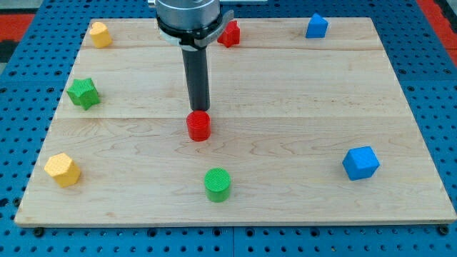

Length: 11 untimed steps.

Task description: Slide blue cube towards red and green circles

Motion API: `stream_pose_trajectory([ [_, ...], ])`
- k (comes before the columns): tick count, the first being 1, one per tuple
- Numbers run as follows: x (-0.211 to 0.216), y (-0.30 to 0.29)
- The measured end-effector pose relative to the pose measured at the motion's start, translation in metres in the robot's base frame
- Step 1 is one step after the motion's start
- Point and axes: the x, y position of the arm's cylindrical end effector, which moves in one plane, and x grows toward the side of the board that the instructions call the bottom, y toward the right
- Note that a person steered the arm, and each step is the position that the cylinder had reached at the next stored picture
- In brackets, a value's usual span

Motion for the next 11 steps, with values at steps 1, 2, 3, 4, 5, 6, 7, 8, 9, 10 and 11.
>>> stream_pose_trajectory([
  [1,0.012,-0.007],
  [2,0.030,-0.018],
  [3,0.054,-0.004],
  [4,0.050,-0.005],
  [5,0.015,0.066],
  [6,-0.020,0.163],
  [7,0.010,0.223],
  [8,0.062,0.232],
  [9,0.075,0.252],
  [10,0.076,0.287],
  [11,0.105,0.273],
])
